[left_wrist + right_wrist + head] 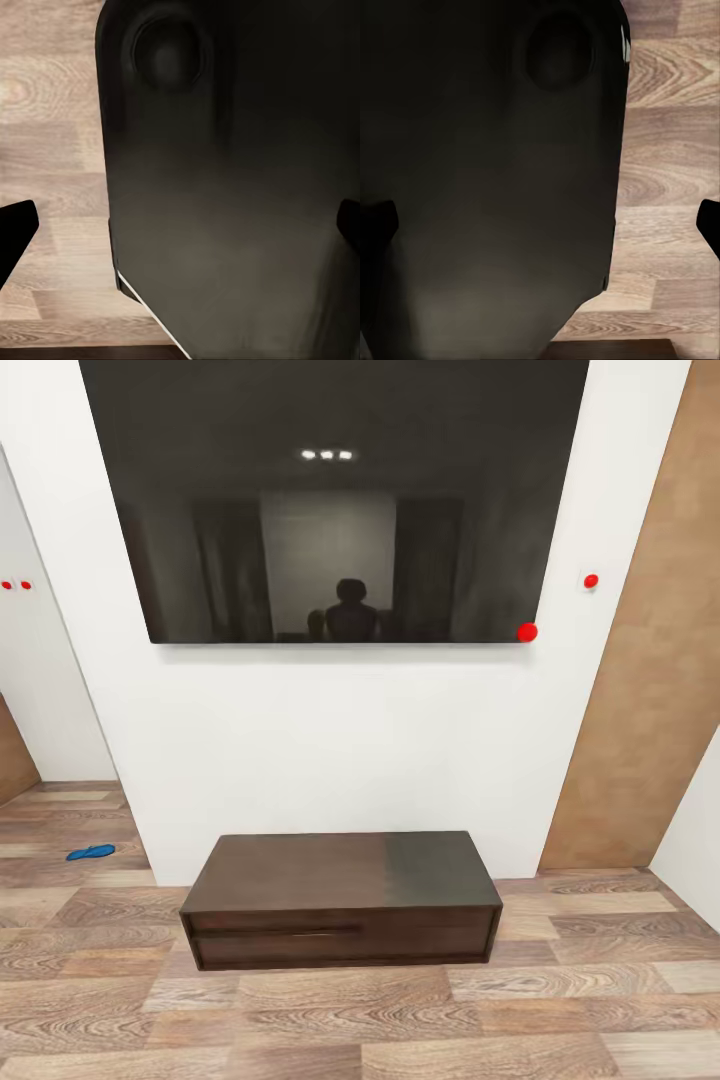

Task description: In the bedroom, move the book from the bed onto either nightstand, and place the two sandals side by side next to the bed.

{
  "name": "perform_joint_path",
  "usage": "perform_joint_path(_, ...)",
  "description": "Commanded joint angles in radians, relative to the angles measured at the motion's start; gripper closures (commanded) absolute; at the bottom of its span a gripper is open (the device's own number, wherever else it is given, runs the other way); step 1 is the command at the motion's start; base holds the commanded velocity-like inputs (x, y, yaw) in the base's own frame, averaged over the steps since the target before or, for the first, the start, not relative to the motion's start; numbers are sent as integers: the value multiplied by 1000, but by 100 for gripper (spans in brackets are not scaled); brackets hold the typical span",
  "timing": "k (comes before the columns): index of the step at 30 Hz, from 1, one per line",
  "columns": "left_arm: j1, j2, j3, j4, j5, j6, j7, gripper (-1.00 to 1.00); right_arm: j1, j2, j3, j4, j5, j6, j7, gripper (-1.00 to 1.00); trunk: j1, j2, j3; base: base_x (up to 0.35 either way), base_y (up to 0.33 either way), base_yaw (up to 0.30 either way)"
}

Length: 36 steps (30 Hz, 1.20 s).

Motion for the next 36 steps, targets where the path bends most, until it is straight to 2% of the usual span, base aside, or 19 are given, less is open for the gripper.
perform_joint_path(1, -6, -6, 5, -6, -6, -6, 6, -100, -2, -6, -6, -6, -6, -6, 6, -100, 0, 0, 0, 0, 0, 0)
perform_joint_path(5, -29, -26, 5, -29, -28, -28, 18, -100, -2, -9, -23, -28, -14, -28, 17, -100, 0, 0, 0, 0, 0, 0)
perform_joint_path(9, -52, -29, 3, -51, -34, -51, 16, -100, -2, -8, -23, -51, -13, -51, 17, -100, 0, 0, 0, 0, 0, 0)
perform_joint_path(21, -121, -29, 2, -120, -32, -118, 15, -100, -2, -5, -25, -119, -14, -118, 17, -100, 0, 0, -1, 0, 0, 0)
perform_joint_path(35, -202, -29, 2, -199, -32, -120, 15, -100, -2, -6, -25, -198, -12, -196, 17, -100, 0, 0, -21, 0, 0, 0)
perform_joint_path(36, -215, -29, 2, -357, -32, -120, 15, -100, -2, -6, -25, -221, -13, -224, 17, -100, 0, 0, -23, 0, 0, 0)
